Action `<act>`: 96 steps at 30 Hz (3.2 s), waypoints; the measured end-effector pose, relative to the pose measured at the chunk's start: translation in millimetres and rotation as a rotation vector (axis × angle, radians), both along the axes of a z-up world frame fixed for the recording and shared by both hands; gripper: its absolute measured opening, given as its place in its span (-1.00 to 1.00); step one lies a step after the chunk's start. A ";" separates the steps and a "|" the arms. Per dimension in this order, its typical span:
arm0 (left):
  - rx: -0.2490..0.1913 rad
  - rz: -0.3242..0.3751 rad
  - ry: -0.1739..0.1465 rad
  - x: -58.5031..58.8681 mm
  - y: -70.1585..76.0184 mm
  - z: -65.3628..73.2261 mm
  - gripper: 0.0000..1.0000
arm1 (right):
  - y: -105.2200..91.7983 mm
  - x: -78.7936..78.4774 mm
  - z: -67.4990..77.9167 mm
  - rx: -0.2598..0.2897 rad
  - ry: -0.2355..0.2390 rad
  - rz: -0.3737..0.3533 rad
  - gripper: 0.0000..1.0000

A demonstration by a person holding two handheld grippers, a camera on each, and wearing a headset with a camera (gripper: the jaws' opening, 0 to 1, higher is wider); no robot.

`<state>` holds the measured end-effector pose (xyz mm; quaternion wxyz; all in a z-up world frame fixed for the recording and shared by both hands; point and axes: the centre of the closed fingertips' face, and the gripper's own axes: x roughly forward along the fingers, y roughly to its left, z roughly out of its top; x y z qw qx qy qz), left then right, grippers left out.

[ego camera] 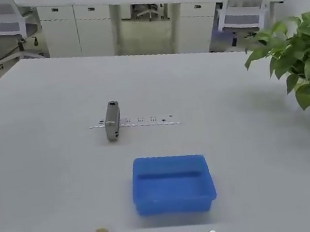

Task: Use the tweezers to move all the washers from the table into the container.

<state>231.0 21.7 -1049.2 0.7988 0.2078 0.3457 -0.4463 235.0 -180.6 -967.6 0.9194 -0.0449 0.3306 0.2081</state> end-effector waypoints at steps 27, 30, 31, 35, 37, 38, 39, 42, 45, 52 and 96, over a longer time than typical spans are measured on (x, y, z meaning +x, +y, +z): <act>0.186 -0.269 0.008 -3.8 -15.3 -31.4 -1.00 | 13.5 6.8 14.3 0.047 -0.036 0.015 0.91; 0.175 -0.288 0.019 -9.4 -18.7 -31.2 -1.00 | 13.8 5.3 16.3 0.047 -0.042 0.015 0.89; 0.177 -0.291 0.019 -9.5 -18.5 -31.0 -1.00 | 13.6 4.7 18.6 0.049 -0.052 0.014 0.88; 0.185 -0.301 0.026 -9.8 -17.7 -30.4 -1.00 | 13.0 3.9 27.6 0.058 -0.075 0.013 0.88; 0.176 -0.284 0.047 -9.4 -16.9 -28.9 -1.00 | 12.6 4.1 35.9 0.064 -0.102 0.011 0.86; 0.178 -0.275 0.048 -8.6 -15.9 -27.5 -1.00 | 12.4 3.9 39.5 0.067 -0.114 0.009 0.86; 0.179 -0.271 0.045 -9.2 -15.7 -26.1 -1.00 | 12.2 3.5 41.9 0.071 -0.122 0.008 0.86; 0.154 -0.257 0.042 -9.3 -17.2 -17.0 -1.00 | 13.0 0.5 45.9 0.081 -0.133 0.011 0.85; 0.113 -0.245 0.015 -8.4 -20.8 -1.9 -1.00 | 15.3 -1.7 45.9 0.096 -0.130 0.017 0.84; 0.007 -0.185 -0.035 -7.7 -29.2 30.7 -1.00 | 28.1 -12.0 46.5 0.136 -0.117 0.062 0.78; -0.206 -0.479 -0.148 -91.8 -59.5 204.1 -1.00 | 167.0 -91.8 64.2 0.113 -0.006 1.002 -0.80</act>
